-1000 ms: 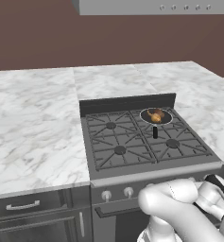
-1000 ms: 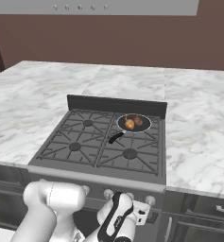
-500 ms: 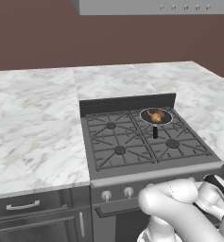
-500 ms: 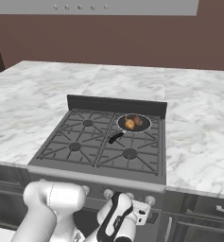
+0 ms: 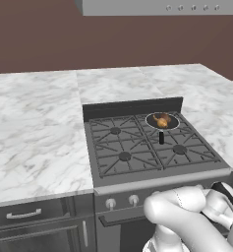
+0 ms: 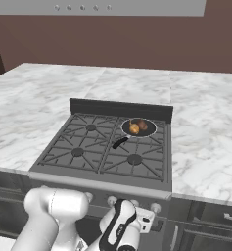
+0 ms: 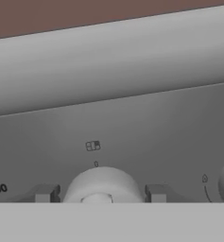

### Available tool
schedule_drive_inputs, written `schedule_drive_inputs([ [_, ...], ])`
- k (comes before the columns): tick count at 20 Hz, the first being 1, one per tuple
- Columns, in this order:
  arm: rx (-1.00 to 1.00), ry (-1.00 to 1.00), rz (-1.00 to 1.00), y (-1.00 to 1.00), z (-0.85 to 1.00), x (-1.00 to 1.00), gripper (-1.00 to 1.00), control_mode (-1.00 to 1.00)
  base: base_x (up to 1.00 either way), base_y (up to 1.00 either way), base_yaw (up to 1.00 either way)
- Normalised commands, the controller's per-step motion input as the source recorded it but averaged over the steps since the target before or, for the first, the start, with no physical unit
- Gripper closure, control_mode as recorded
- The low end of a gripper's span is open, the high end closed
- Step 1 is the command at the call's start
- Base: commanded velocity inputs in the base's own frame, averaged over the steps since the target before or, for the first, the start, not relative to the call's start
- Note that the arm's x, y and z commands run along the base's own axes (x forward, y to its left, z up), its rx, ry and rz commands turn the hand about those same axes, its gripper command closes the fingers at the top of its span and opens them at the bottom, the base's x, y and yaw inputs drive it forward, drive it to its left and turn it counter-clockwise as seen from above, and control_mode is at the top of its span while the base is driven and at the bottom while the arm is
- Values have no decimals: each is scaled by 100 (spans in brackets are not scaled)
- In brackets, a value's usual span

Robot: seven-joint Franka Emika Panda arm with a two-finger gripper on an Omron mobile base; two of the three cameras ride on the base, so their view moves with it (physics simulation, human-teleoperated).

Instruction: Put the onion and potato in the pan. Then turn on the rear right burner and set the heat to medium.

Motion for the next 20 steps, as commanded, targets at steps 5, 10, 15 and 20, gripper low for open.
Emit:
schedule_drive_inputs([
  [5, 0, 0, 0, 0, 0, 0, 100, -100, 0, 0, 0],
  [10, 0, 0, 0, -1, -5, 0, 100, -100, 0, 0, 0],
  [15, -1, 0, 0, -9, -6, 0, 100, -100, 0, 0, 0],
  [20, -7, 0, 0, -7, -4, 0, 100, -100, 0, 0, 0],
])
